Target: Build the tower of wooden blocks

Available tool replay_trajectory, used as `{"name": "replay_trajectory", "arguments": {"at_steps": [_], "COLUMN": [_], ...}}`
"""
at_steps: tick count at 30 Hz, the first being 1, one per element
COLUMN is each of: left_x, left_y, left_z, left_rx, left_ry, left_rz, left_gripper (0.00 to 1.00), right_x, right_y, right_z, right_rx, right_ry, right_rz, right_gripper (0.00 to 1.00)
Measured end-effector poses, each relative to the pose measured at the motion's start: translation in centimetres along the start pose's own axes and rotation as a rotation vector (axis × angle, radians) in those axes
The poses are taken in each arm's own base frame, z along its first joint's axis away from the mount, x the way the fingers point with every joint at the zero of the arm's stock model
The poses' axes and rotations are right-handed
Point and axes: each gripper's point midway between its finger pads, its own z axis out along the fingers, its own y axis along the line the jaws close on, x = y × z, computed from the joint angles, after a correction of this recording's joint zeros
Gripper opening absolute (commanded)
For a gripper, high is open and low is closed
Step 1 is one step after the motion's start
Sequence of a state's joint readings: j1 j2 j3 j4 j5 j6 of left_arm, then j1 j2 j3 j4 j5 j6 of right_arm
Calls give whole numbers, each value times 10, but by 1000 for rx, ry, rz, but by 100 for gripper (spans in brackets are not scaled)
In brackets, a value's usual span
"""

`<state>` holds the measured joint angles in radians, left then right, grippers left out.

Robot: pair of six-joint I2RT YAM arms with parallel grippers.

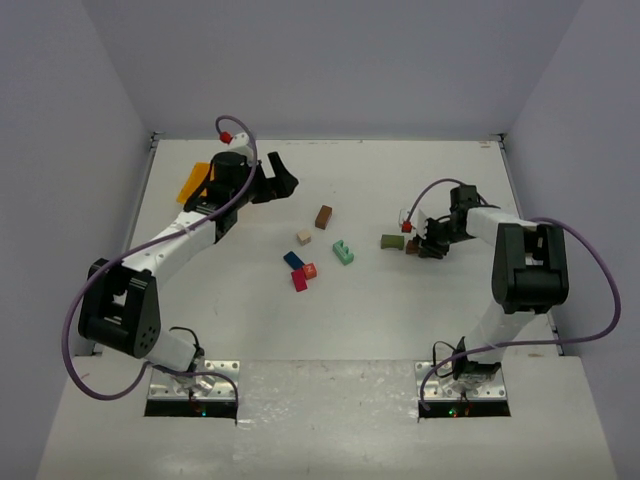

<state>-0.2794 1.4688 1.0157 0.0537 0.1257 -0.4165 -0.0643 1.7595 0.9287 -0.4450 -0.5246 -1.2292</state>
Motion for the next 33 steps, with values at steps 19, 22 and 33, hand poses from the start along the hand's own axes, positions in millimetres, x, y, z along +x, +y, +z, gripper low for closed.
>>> {"name": "replay_trajectory", "arguments": {"at_steps": [19,22,33], "left_x": [1,5,3], "left_y": [-5,-3,-5], "left_z": [16,17,17], "left_rx": [23,20,28], "left_ry": [58,72,70], "left_rz": [24,23,38], "left_gripper": [100,100,100], "right_x": [-4,-4,-8], "right_y": [-11,-11,-12], "right_z": [6,6,9], "right_rx": [-3,-7,-18], "right_ry": [-11,-13,-29], "right_rz": [-16,-18,-42], "right_gripper": [33,33,33]}}
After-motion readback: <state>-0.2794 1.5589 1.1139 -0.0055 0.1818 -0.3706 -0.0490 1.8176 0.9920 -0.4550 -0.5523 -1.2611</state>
